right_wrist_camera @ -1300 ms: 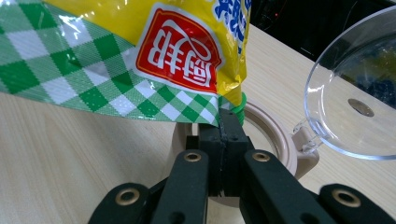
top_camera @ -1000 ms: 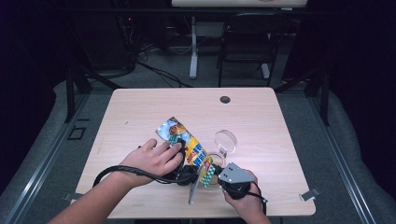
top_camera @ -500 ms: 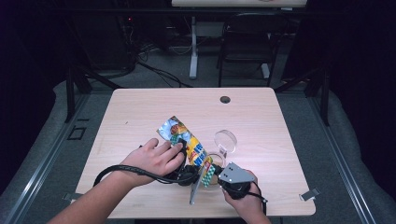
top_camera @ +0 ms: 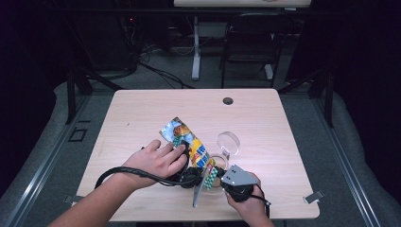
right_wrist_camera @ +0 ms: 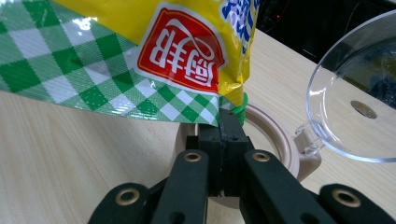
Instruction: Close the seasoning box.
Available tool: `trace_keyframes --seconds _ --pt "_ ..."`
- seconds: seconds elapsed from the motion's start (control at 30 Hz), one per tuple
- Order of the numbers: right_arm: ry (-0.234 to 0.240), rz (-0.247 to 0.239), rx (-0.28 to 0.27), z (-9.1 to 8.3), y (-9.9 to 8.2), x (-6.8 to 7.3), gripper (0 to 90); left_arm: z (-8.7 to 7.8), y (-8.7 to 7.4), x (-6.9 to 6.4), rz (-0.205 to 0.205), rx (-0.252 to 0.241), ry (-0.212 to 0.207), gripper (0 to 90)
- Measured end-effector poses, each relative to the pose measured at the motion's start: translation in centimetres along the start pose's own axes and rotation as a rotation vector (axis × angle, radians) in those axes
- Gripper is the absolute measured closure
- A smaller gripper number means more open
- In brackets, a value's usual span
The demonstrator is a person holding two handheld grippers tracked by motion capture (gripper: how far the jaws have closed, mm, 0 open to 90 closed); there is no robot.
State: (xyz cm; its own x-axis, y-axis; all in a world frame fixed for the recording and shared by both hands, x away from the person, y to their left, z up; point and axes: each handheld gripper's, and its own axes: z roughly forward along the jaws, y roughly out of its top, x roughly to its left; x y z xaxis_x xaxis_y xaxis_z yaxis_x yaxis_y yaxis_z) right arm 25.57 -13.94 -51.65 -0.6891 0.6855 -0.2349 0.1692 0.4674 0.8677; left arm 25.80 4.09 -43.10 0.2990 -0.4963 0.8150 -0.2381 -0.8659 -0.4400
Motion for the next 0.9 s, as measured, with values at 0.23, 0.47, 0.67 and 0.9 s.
trace_keyframes --seconds 0.23,0.47,0.67,0.9 --pt "0.002 0.007 -0.007 -0.05 0.03 -0.02 90.0 -0.11 0.01 0.12 0.004 0.003 0.0 87.5" --pt "0.004 0.008 -0.007 -0.05 0.02 -0.03 90.0 -0.17 0.09 0.28 0.009 0.003 0.0 87.6" --pt "0.006 0.012 -0.009 -0.1 0.04 -0.1 90.0 -0.21 0.06 0.39 0.011 0.004 -0.002 87.7" --pt "0.007 0.014 -0.007 -0.1 0.01 -0.11 90.0 -0.24 0.12 0.43 0.017 0.005 -0.001 87.7"
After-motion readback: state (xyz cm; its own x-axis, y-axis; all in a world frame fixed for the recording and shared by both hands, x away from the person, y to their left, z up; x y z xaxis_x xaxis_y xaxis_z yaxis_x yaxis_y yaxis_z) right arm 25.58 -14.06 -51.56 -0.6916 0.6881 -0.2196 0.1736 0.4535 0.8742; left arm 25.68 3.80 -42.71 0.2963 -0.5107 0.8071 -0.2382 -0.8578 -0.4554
